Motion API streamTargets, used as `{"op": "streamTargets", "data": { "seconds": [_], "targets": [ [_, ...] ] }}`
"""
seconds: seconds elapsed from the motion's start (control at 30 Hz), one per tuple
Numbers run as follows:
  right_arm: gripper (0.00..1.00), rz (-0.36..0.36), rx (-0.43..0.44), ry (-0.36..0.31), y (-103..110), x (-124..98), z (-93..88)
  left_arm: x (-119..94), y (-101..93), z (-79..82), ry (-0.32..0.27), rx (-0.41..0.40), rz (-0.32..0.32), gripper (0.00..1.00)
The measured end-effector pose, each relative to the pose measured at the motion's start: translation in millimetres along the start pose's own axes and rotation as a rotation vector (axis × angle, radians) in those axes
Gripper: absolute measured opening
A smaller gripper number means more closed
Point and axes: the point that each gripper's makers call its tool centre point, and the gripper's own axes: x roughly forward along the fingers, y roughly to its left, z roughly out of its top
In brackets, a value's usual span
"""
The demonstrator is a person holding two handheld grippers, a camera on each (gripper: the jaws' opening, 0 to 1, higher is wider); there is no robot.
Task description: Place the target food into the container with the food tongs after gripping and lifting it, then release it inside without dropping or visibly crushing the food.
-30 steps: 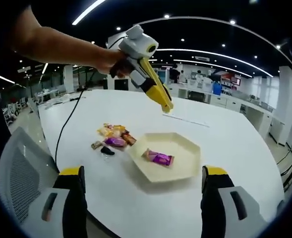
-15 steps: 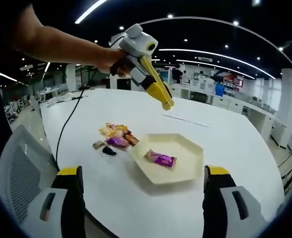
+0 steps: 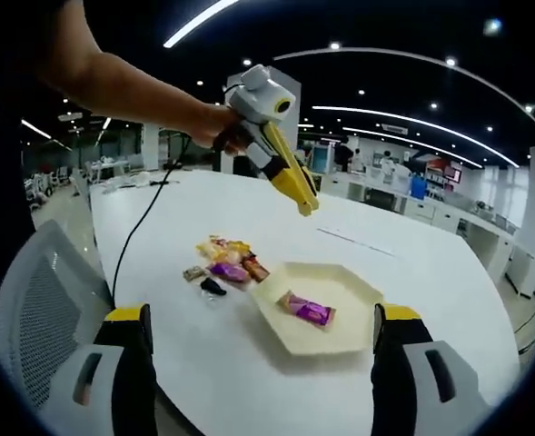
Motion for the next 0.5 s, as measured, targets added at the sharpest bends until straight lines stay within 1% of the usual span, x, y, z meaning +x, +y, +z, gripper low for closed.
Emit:
{"op": "streamTargets", "data": {
  "seconds": [0.1, 0.2, 0.3, 0.5],
  "targets": [
    [0.99, 0.001, 0.002, 0.010, 0, 0, -1.3, -4, 0.9, -6.4, 0.000, -0.010, 0.009, 0.23],
    [0.99, -0.002, 0.008, 0.015, 0, 0, -2.1, -7, -1.3, -15.4, 0.004, -0.021, 0.014, 0.23],
    [0.99, -0.008, 0.008, 0.019, -2, 0, -2.9, -11, -2.7, -28.6, 0.014, -0.030, 0.026, 0.23],
    [0.99, -0.008, 0.007, 0.027, -1, 0, -4.2, -22, -5.1, -44.5, 0.018, -0.046, 0.048, 0.23]
  ]
}}
